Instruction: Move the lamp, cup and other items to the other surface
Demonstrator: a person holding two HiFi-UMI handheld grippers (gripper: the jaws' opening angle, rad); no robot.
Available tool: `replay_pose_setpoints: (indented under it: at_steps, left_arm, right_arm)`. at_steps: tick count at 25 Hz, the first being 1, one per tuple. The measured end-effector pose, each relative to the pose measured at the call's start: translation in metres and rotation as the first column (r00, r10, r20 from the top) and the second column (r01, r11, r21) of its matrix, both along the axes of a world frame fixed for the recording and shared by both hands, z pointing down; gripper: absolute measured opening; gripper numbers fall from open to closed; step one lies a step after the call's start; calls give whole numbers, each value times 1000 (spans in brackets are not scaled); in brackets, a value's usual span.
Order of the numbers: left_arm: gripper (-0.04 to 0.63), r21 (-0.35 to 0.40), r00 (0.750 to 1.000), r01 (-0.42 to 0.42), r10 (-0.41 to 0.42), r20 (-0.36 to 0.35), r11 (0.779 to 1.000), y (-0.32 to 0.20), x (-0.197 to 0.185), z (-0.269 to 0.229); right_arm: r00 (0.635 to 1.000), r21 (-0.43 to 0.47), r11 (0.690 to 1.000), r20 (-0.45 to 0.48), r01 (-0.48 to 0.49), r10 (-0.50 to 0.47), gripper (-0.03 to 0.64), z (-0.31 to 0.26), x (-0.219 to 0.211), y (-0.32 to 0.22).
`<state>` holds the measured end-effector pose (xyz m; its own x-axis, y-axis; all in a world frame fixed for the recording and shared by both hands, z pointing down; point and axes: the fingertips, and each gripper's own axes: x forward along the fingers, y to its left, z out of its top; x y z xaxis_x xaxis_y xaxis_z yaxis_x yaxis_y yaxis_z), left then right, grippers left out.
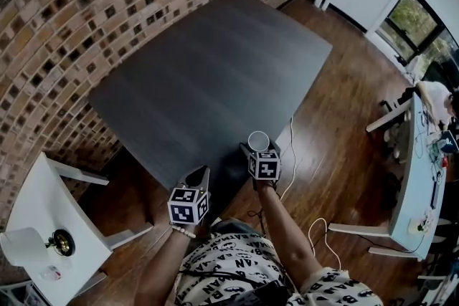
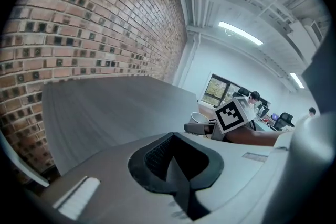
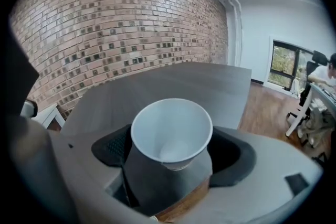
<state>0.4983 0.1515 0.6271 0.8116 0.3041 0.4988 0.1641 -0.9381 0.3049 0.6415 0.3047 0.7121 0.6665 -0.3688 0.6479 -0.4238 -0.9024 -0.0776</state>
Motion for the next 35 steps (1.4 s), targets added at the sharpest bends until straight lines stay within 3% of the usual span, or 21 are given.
replay_pose_setpoints:
  at_steps: [4, 5, 12, 18, 26, 35]
  left_arm:
    - [3, 1, 1000, 24, -24, 9, 1000, -9, -4, 6]
    - [3, 2, 999, 30, -30, 11, 1000, -12, -6, 6]
    - [3, 0, 995, 95, -95, 15, 995, -34, -31, -5]
    - [3, 13, 981, 193, -193, -1, 981, -71, -75, -24]
    - [3, 19, 936, 352, -352, -12, 936, -131, -173, -30]
    - [3, 18, 819, 574, -574, -8, 819, -239, -332, -43]
  right_arm:
    - [1000, -22, 1000, -14, -2, 2, 405, 5, 2, -1]
    - [1000, -29, 1000, -21, -2, 1, 355, 4, 2, -1]
    - [996, -36, 996, -53, 77, -79, 348, -21, -12, -27]
    - [976, -22, 979, -79, 202, -203, 348, -50, -47, -84]
    - [913, -12, 919, -110, 395, -394, 347, -76, -129, -186]
    - [766, -25, 772, -110, 635, -633, 345, -86, -273, -349]
